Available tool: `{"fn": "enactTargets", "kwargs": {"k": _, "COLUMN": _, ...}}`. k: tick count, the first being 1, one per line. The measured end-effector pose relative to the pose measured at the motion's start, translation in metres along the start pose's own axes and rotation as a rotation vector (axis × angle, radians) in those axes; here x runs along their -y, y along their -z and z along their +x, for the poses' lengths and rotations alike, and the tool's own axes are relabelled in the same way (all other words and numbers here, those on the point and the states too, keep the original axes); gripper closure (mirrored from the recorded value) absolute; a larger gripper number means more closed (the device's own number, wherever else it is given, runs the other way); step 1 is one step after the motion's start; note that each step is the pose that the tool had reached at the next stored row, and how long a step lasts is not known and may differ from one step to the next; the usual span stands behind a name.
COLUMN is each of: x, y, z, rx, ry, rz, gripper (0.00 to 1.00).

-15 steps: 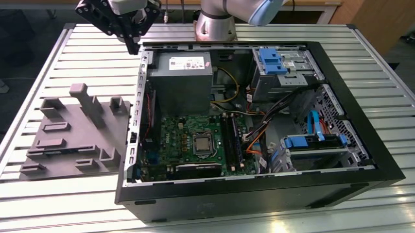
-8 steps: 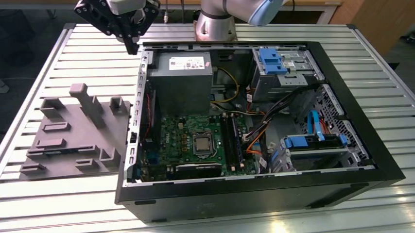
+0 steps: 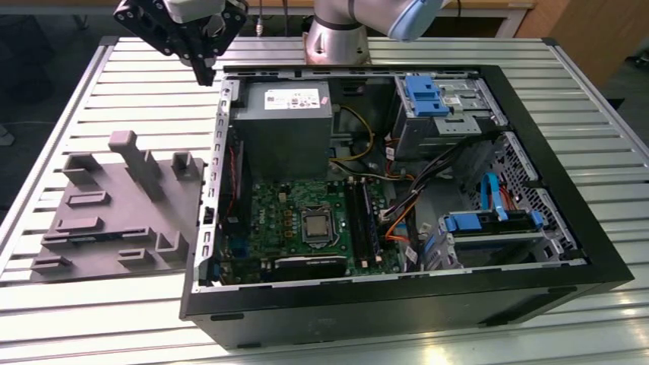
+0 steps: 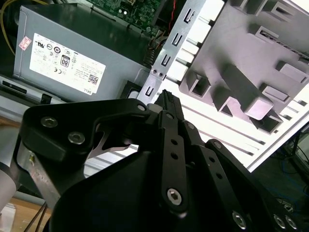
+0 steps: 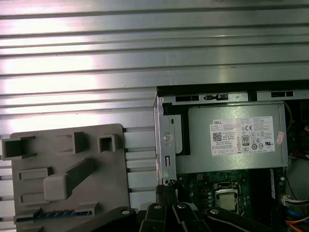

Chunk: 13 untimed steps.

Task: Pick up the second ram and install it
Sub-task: 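Reach for the second ram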

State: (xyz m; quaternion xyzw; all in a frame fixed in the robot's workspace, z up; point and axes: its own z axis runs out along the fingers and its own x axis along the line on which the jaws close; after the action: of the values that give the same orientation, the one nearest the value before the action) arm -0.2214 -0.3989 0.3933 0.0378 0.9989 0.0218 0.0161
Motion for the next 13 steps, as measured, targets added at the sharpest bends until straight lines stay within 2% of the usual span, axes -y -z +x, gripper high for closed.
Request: {"fn": "enactTargets", "kwargs": {"k": 13, "x": 0.0003, "y": 0.0001, "z": 0.0038, "rx": 0.0, "ry": 0.0, "rz": 0.0, "gripper": 0.89}}
